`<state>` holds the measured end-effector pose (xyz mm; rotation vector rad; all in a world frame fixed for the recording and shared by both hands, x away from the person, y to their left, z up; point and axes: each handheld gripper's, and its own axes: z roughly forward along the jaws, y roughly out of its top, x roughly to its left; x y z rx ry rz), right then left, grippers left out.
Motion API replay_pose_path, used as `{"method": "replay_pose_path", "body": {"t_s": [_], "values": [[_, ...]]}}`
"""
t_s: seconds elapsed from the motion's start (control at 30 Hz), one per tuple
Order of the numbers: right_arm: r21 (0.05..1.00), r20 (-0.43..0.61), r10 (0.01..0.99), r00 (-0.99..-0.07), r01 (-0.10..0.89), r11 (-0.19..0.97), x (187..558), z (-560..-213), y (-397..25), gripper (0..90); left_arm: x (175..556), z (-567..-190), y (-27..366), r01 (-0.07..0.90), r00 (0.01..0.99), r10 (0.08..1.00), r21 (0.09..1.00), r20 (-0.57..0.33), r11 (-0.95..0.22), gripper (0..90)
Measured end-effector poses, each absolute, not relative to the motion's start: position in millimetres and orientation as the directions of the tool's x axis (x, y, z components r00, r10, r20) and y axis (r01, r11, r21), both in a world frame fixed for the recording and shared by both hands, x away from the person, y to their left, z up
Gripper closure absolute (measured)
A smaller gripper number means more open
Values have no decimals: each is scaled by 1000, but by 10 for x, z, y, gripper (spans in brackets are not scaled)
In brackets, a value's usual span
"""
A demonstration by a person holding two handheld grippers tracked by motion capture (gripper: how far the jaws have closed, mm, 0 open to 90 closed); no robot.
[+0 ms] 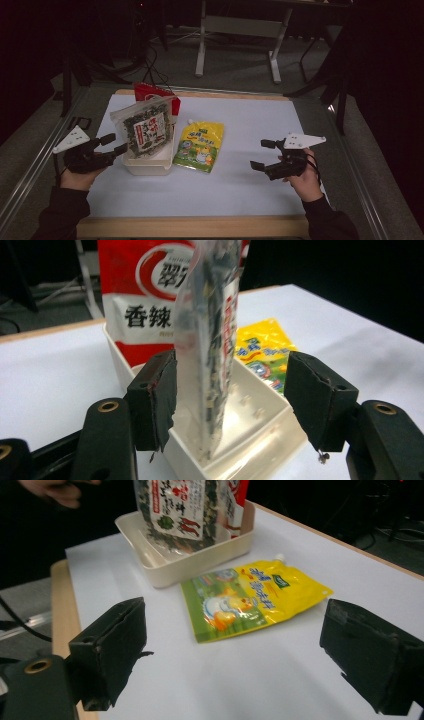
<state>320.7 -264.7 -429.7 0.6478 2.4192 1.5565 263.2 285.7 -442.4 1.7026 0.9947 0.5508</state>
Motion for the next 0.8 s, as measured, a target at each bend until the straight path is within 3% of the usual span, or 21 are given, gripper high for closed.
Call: {"method": "replay_pose_path", "body": {"t_s": [0.3, 0.67, 0.8], "values": [[900, 73, 465, -882, 259, 351, 3217, -4319, -2638, 112, 2411, -4420, 2606, 330, 620, 779, 932, -93, -152, 381], [894, 80, 485, -871, 278, 351, 3240, -4384, -2570, 112, 2294, -4412, 2137, 336, 717, 681, 931, -152, -145, 62], [895, 86, 485, -870, 281, 345, 3252, -4390, -2533, 112, 2245, -4453, 1989, 308, 727, 675, 939, -128, -154, 28]]}}
